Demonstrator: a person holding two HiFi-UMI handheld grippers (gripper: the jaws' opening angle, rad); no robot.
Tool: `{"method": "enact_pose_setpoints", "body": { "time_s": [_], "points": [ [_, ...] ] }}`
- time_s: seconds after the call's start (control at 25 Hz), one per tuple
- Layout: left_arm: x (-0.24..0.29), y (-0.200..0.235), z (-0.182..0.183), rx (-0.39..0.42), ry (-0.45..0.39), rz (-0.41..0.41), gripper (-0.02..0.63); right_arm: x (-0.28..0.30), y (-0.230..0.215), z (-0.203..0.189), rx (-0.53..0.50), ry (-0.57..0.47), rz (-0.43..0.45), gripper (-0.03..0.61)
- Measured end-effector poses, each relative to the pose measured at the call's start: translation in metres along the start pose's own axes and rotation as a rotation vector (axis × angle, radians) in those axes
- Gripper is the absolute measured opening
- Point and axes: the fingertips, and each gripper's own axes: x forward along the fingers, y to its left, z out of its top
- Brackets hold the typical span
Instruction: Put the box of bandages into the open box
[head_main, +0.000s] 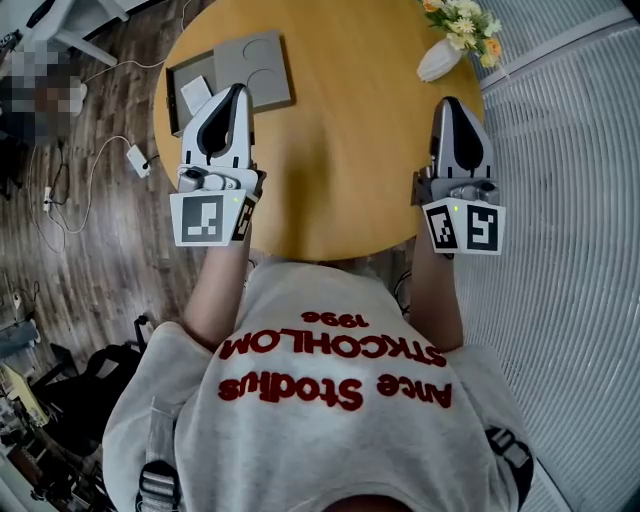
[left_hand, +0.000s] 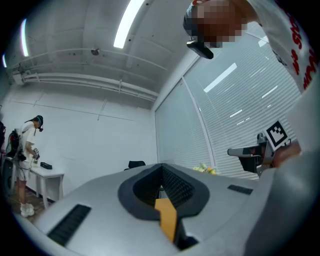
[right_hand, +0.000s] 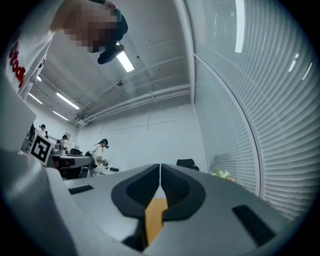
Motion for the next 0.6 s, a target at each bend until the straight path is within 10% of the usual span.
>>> {"method": "enact_pose_setpoints", "body": {
  "time_s": [0.6],
  "points": [
    [-0.012, 0.004, 0.009, 0.010, -0.018, -0.025, 0.006, -0.010, 0.015, -0.005, -0.009, -0.005, -0.032, 0.009]
  ]
}}
